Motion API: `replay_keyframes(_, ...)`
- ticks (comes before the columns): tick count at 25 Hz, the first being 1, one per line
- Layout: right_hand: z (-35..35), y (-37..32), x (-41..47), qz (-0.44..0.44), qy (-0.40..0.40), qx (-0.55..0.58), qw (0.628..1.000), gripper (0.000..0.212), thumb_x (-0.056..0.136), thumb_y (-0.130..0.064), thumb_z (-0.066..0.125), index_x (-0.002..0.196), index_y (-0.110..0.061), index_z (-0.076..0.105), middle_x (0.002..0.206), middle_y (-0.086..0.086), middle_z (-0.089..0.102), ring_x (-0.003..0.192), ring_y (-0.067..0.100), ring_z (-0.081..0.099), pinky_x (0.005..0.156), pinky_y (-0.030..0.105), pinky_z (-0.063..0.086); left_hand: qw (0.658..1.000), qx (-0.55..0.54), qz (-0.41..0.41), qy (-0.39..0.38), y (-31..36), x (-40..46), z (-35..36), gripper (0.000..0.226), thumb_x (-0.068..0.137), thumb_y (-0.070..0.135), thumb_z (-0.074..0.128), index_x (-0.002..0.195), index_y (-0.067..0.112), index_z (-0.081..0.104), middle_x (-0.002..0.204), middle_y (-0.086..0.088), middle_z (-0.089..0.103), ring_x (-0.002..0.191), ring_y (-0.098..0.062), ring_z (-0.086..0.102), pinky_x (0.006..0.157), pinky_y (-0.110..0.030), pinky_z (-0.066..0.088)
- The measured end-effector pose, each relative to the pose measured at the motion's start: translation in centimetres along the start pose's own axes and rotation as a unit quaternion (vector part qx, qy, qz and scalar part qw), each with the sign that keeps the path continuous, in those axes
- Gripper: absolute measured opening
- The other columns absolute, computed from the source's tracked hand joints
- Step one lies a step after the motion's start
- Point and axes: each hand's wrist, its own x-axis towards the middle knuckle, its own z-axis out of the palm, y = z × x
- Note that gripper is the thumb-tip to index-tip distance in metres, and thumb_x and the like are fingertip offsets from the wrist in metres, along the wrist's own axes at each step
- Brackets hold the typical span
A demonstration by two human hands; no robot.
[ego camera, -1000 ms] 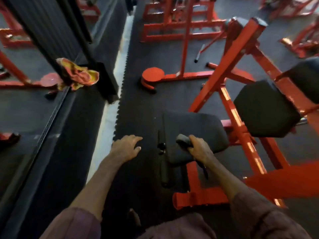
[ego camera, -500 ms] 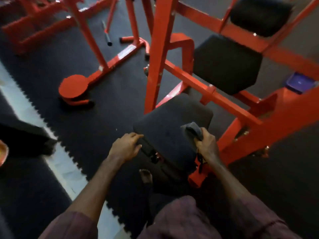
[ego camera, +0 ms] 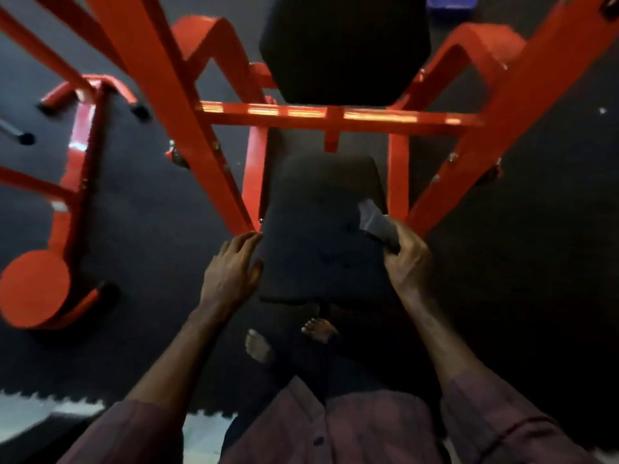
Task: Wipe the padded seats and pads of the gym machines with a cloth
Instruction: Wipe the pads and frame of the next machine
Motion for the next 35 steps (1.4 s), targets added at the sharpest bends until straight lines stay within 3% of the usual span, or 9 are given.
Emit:
replay_keyframes(3, 3.9, 0.9, -4.3, 0.01, 0.043, -0.05, 0.998, 0.068, 0.073, 0.014, 0.061, 0.137, -0.009, 0.068, 0.138, 0.011, 0.068, 0.13, 0.026, 0.063, 0.107, 0.049, 0.052, 0.998, -0.029, 0.042, -0.03, -2.7, 3.7, 3.8, 0.067, 0.098, 0.028, 0.068, 0.159, 0.017, 0.041, 0.162, -0.007, 0.043, 0.144, -0.033, 0.046, 0.106, -0.052, 0.05)
replay_keyframes(8, 12.0, 1.3, -10.2, 0.062, -0.03, -0.172, 0.983, 0.073, 0.076, -0.022, 0.076, 0.147, -0.021, 0.059, 0.162, 0.013, 0.043, 0.149, 0.035, 0.043, 0.111, 0.063, 0.042, 0.992, -0.098, 0.019, -0.076, -6.3, 7.6, 10.3, 0.078, 0.104, 0.042, 0.059, 0.166, 0.01, 0.023, 0.172, -0.015, 0.023, 0.156, -0.037, 0.03, 0.12, -0.052, 0.038)
replay_keyframes(10, 13.0, 0.6, -10.7, 0.111, -0.086, -0.24, 0.961, 0.1, 0.071, -0.052, 0.084, 0.159, -0.032, 0.041, 0.172, 0.008, 0.024, 0.158, 0.033, 0.025, 0.118, 0.069, 0.029, 0.989, -0.125, 0.024, -0.078, -6.7, 7.8, 12.0, 0.08, 0.106, 0.044, 0.054, 0.167, 0.009, 0.016, 0.174, -0.015, 0.017, 0.159, -0.034, 0.022, 0.125, -0.047, 0.03)
replay_keyframes(15, 12.9, 1.6, -6.9, 0.086, -0.158, -0.336, 0.925, 0.122, 0.069, -0.103, 0.04, 0.164, -0.046, -0.011, 0.173, 0.001, -0.026, 0.159, 0.042, -0.016, 0.114, 0.084, 0.005, 0.988, -0.148, 0.027, -0.036, -7.1, 6.0, 15.4, 0.082, 0.108, 0.048, 0.047, 0.168, 0.008, 0.009, 0.176, -0.016, 0.007, 0.163, -0.03, 0.009, 0.131, -0.048, 0.021)
replay_keyframes(18, 13.5, 3.3, -6.0, 0.067, -0.154, -0.373, 0.912, 0.11, 0.079, -0.098, 0.032, 0.164, -0.044, -0.01, 0.174, 0.003, -0.022, 0.16, 0.042, -0.014, 0.114, 0.083, 0.007, 0.991, -0.136, 0.003, -0.002, -6.5, 5.3, 17.2, 0.081, 0.11, 0.054, 0.039, 0.167, 0.007, 0.007, 0.176, -0.018, 0.004, 0.163, -0.031, 0.006, 0.13, -0.054, 0.022)
replay_keyframes(21, 13.5, 5.2, -6.3, 0.017, -0.102, -0.373, 0.922, 0.098, 0.09, -0.074, 0.05, 0.168, -0.034, 0.006, 0.177, 0.005, -0.005, 0.162, 0.033, -0.002, 0.121, 0.073, 0.015, 0.994, -0.093, -0.036, 0.051, -4.8, 5.2, 18.3, 0.083, 0.108, 0.061, 0.03, 0.168, 0.008, 0.009, 0.176, -0.016, 0.005, 0.163, -0.031, 0.008, 0.129, -0.054, 0.021)
replay_keyframes(25, 14.1, 5.5, -10.3, 0.08, -0.012, -0.314, 0.946, 0.097, 0.087, -0.044, 0.068, 0.168, -0.023, 0.019, 0.176, 0.008, 0.005, 0.163, 0.027, 0.001, 0.127, 0.062, 0.015, 0.99, -0.053, -0.082, 0.101, -3.2, 5.2, 19.4, 0.077, 0.11, 0.06, 0.027, 0.168, 0.014, 0.007, 0.176, -0.012, 0.01, 0.161, -0.031, 0.017, 0.122, -0.06, 0.033)
replay_keyframes(30, 13.3, 7.0, -7.4, -0.072, -0.065, -0.313, 0.945, 0.089, 0.084, -0.039, 0.055, 0.166, -0.021, 0.026, 0.175, 0.009, 0.013, 0.163, 0.029, 0.008, 0.126, 0.063, 0.015, 0.987, -0.025, -0.09, 0.133, -3.5, 5.4, 20.5, 0.078, 0.108, 0.063, 0.021, 0.169, 0.017, 0.009, 0.177, -0.007, 0.009, 0.161, -0.029, 0.018, 0.118, -0.058, 0.035)
replay_keyframes(35, 13.5, 7.0, -10.3, 0.013, -0.021, -0.285, 0.958, 0.091, 0.084, -0.036, 0.061, 0.166, -0.022, 0.026, 0.176, 0.007, 0.012, 0.163, 0.027, 0.006, 0.128, 0.06, 0.014, 0.987, -0.016, -0.086, 0.136, -3.6, 5.7, 20.3, 0.078, 0.107, 0.065, 0.019, 0.169, 0.019, 0.008, 0.177, -0.005, 0.008, 0.161, -0.029, 0.017, 0.119, -0.058, 0.034)
